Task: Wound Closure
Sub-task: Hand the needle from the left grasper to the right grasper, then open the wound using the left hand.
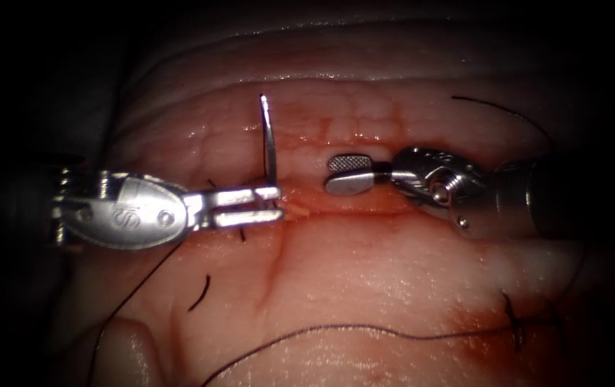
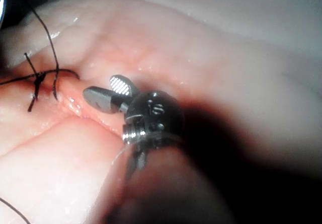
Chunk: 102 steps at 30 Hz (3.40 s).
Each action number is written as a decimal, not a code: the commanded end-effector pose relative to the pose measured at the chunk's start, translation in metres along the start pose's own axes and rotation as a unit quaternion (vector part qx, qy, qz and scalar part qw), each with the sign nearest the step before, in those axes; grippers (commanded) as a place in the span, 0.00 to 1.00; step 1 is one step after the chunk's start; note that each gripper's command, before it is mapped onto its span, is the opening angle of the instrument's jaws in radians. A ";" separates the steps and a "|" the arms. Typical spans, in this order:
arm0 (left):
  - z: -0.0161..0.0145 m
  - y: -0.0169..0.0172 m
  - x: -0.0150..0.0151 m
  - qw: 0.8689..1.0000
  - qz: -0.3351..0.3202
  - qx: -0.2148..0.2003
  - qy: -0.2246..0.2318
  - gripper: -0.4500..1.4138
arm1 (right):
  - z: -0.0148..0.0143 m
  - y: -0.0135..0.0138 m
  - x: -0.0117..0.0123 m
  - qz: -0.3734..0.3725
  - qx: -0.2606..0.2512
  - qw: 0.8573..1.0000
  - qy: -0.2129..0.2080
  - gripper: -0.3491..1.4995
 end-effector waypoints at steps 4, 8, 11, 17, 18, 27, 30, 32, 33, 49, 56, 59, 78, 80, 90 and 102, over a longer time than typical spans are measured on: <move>0.0014 0.0022 -0.0026 0.999 0.029 0.012 -0.024 0.00 | -0.0001 -0.0022 0.0004 0.027 0.008 1.000 -0.001 0.51; 0.0021 0.0029 -0.0040 0.998 0.054 0.014 -0.034 0.00 | 0.0000 -0.0032 0.0000 0.066 0.021 0.998 -0.008 0.60; 0.0026 0.0031 -0.0056 0.997 0.065 0.018 -0.039 0.00 | 0.0004 -0.0044 -0.0006 0.117 0.047 0.992 -0.022 0.67; 0.0031 0.0030 -0.0069 0.992 0.115 0.022 -0.049 0.00 | 0.0015 -0.0048 -0.0009 0.166 0.060 0.984 -0.015 0.78; 0.0032 0.0031 -0.0070 0.990 0.127 0.023 -0.052 0.00 | 0.0016 -0.0048 -0.0008 0.169 0.060 0.984 -0.015 0.79; 0.0038 0.0042 -0.0070 0.975 0.208 0.028 -0.072 0.00 | 0.0034 -0.0050 -0.0007 0.222 0.056 0.973 -0.012 0.81; 0.0039 0.0043 -0.0069 0.972 0.219 0.028 -0.075 0.00 | 0.0039 -0.0052 -0.0007 0.225 0.058 0.973 -0.012 0.83; 0.0040 0.0044 -0.0067 0.970 0.227 0.028 -0.077 0.00 | 0.0042 -0.0056 -0.0008 0.227 0.063 0.972 -0.015 0.82; 0.0040 0.0044 -0.0067 0.969 0.233 0.028 -0.079 0.00 | 0.0043 -0.0057 -0.0008 0.227 0.065 0.972 -0.016 0.81; 0.0046 0.0048 -0.0060 0.966 0.243 0.033 -0.085 0.00 | 0.0065 -0.0064 -0.0014 0.226 0.073 0.971 -0.018 0.77; 0.0048 0.0049 -0.0059 0.964 0.251 0.028 -0.085 0.00 | 0.0068 -0.0066 -0.0015 0.225 0.071 0.971 -0.025 0.70; 0.0049 0.0049 -0.0059 0.964 0.251 0.026 -0.086 0.00 | 0.0067 -0.0066 -0.0015 0.225 0.070 0.971 -0.027 0.49; 0.0036 0.0038 -0.0051 0.995 0.077 0.021 -0.065 0.83 | 0.0054 -0.0051 0.0000 0.170 0.038 0.985 0.000 0.00; 0.0029 0.0031 -0.0052 0.997 0.051 0.019 -0.060 0.69 | 0.0048 -0.0048 0.0004 0.155 0.040 0.987 0.011 0.00; 0.0027 0.0001 -0.0096 0.984 -0.058 -0.095 -0.137 0.00 | 0.0038 -0.0044 0.0009 0.068 0.047 0.995 0.056 0.00; 0.0045 0.0015 -0.0157 0.950 -0.047 -0.149 -0.272 0.00 | 0.0036 -0.0054 0.0011 0.029 0.055 0.995 0.078 0.00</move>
